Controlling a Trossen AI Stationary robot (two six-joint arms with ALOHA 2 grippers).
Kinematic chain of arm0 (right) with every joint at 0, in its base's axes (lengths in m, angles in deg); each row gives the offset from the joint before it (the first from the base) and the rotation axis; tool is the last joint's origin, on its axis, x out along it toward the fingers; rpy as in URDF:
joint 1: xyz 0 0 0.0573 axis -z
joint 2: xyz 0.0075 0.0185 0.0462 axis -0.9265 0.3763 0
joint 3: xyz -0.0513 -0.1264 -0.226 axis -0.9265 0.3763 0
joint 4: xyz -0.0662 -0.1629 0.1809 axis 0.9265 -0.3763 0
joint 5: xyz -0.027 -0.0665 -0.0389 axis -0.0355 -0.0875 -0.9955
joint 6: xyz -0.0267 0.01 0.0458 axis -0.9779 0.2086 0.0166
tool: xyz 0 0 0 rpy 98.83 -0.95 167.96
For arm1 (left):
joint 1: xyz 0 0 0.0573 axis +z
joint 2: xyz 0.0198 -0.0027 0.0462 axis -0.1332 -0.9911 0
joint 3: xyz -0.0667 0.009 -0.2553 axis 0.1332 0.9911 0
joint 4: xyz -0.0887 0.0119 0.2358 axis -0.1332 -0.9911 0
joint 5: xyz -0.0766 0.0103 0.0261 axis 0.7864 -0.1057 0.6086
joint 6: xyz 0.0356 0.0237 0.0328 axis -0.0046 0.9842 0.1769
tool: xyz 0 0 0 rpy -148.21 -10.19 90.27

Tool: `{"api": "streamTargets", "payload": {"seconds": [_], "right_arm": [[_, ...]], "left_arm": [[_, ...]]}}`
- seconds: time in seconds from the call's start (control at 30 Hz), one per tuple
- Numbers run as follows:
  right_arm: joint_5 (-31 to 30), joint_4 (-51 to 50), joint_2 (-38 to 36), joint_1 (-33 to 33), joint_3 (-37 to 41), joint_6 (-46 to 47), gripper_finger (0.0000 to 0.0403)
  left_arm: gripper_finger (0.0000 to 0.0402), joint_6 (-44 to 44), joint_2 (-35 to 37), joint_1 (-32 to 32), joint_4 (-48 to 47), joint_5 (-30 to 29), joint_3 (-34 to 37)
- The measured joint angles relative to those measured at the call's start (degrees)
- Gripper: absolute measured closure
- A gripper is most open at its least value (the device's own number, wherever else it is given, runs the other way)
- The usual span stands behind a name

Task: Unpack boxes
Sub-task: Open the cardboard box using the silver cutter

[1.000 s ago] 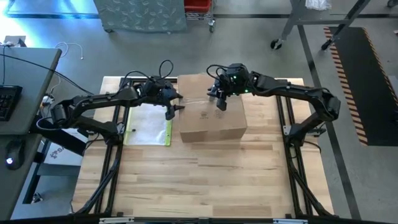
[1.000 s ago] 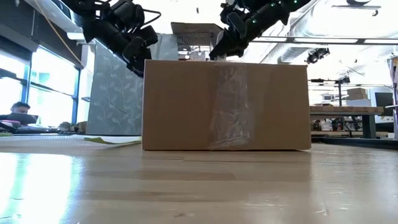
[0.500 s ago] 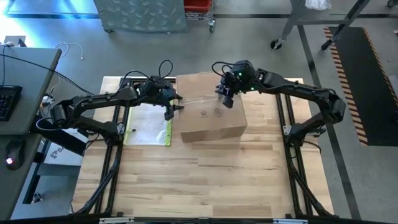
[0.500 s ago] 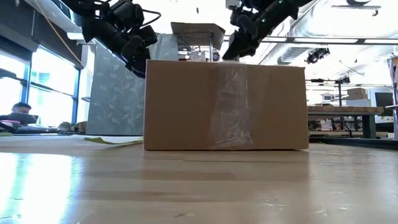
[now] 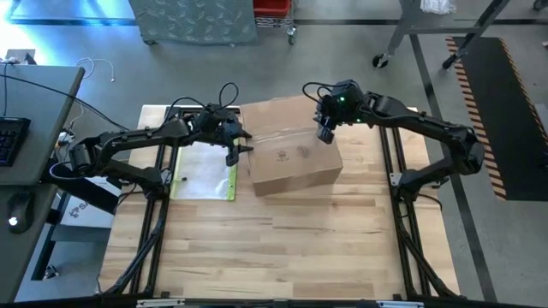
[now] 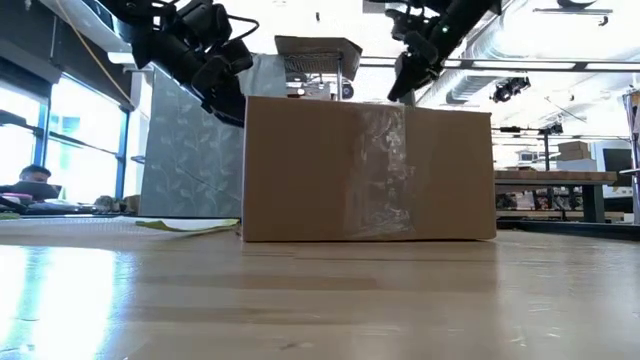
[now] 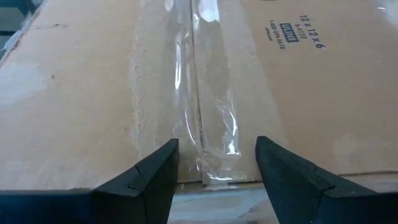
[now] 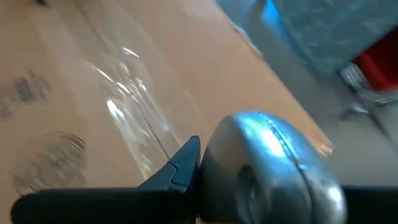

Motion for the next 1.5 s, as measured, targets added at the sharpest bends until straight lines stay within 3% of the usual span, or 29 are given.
{"api": "streamTargets", "payload": {"seconds": [0.17,0.27,0.5,0.6,0.73,0.9,1.07,1.23,1.5], "right_arm": [[-16.0,-4.1,-2.4,0.7,0.1,-1.4,0.0344],[-18.2,-5.8,-3.0,0.5,0.1,-0.4,0.0344],[-2.3,-0.8,-5.2,1.0,0.3,-1.4,0.0344],[8.2,6.2,-7.4,1.1,4.2,-2.1,0.0344],[20.3,22.7,-10.9,1.9,13.9,1.5,0.0344],[31.5,58.0,-11.0,1.8,25.4,14.8,0.0344],[32.7,80.7,-6.1,0.7,30.8,23.7,0.0344],[32.2,83.7,-0.9,0.8,29.1,26.1,0.0344],[32.3,80.3,4.5,0.8,23.7,26.0,0.0344]], "left_arm": [[0.0205,0.4,0.2,0.0,-1.4,1.1,0.0],[0.0205,0.5,0.2,0.0,-1.2,1.2,0.0],[0.0205,-2.3,2.6,0.2,-3.4,0.5,-1.5],[0.0205,-2.6,4.9,-0.2,-5.5,0.2,-3.2],[0.0205,-2.8,9.1,-1.1,-3.9,-1.0,-6.0],[0.0205,-6.3,11.3,-3.4,0.7,-4.0,-6.0],[0.0205,-7.9,9.7,-6.6,9.5,-9.4,-6.1],[0.0205,-6.7,4.7,-7.1,20.2,-12.2,-6.2],[0.0202,-13.1,-6.7,-0.7,33.3,3.3,-6.2]]}}
